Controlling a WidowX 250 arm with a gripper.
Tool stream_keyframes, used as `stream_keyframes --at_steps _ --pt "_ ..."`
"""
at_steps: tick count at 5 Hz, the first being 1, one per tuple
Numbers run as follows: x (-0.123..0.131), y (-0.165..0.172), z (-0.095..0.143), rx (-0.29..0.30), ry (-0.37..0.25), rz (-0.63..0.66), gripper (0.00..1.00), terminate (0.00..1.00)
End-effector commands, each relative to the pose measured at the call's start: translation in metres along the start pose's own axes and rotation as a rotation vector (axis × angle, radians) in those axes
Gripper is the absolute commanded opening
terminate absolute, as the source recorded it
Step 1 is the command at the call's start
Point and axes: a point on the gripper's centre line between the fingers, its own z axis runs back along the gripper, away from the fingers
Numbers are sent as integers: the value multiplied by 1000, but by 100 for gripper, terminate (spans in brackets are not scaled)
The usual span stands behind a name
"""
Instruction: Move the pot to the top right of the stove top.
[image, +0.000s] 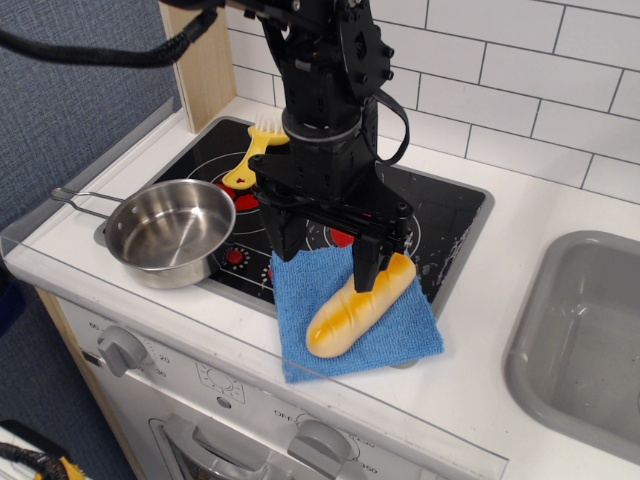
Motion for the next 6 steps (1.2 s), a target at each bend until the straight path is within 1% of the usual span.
stream_keyframes --at_steps 1,2,3,4,5,6 --pt "0 0 0 0 0 0 100 0" --pt "1 22 5 -4 -15 29 100 0" --pt "5 50 17 22 -43 36 100 0" --pt "7 76 14 35 -40 27 100 0" --pt "11 90 -5 46 -11 -2 100 0" --pt "19 95 -19 66 0 -49 100 0"
